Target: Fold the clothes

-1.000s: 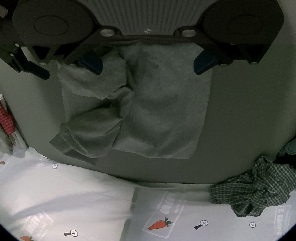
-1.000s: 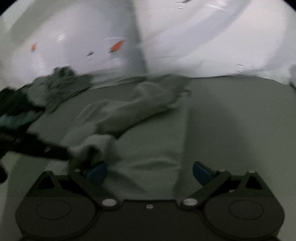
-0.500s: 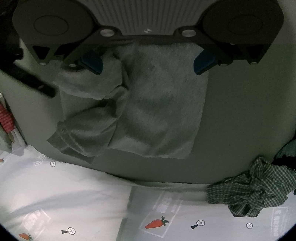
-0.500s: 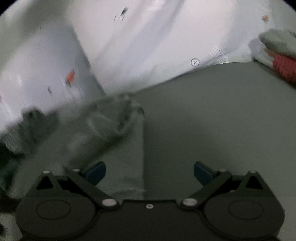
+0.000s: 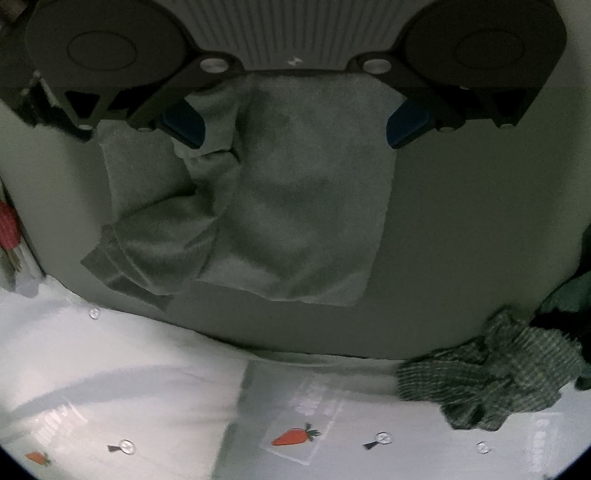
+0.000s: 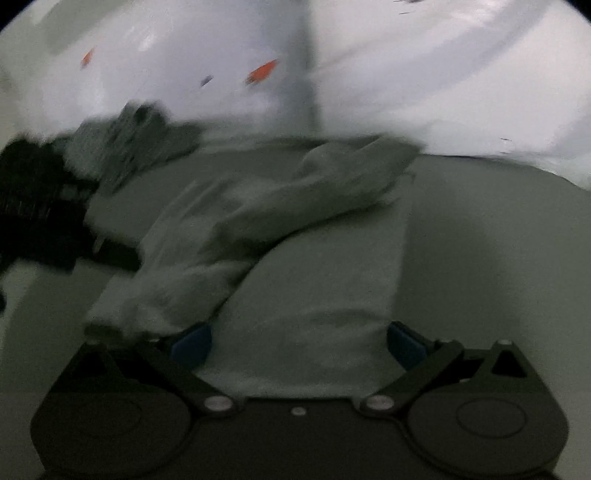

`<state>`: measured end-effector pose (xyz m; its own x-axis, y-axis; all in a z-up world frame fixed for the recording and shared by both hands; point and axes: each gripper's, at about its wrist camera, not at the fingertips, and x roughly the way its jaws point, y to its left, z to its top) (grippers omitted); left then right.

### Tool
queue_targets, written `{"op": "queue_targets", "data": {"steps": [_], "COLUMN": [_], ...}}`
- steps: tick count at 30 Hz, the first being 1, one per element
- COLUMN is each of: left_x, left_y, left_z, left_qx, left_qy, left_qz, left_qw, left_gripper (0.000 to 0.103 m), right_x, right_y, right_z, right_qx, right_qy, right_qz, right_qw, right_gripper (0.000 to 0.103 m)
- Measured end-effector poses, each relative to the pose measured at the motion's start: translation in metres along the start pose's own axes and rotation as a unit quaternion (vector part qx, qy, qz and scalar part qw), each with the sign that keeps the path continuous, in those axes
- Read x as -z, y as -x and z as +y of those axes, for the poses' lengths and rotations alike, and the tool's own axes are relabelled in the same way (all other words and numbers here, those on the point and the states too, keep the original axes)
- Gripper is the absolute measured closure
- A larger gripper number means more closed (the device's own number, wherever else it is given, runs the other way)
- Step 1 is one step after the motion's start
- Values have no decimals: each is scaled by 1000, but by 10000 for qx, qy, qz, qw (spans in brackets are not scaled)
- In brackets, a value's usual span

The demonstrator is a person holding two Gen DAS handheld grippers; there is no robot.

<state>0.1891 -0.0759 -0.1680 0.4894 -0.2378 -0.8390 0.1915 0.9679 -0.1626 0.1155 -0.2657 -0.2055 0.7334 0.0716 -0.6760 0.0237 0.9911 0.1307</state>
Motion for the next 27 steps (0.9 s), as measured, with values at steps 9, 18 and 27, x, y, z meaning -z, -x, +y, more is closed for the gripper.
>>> {"op": "queue_targets", "data": {"steps": [9,18,27], "left_x": [-14,-26,-28], "left_y": [-23,-51,-64], "left_z": [-36,-65,-64], "left_qx": [322,285,425], "left_qy": [-834,-1413,-1186], "left_qz": [5,46,189], "left_qw": [9960,9896,9919], "left_gripper": [37,52,88], "right_x": [7,26,28], "right_y": [7,-7,-13], "right_z": [-68,-93,-81], "right_qx": [988,1382,1569], "right_qy": [-1171,-1497,-937], "right_qz": [-76,166,268], "right_qw": [9882,9789,9828], "right_gripper": [0,0,0]}}
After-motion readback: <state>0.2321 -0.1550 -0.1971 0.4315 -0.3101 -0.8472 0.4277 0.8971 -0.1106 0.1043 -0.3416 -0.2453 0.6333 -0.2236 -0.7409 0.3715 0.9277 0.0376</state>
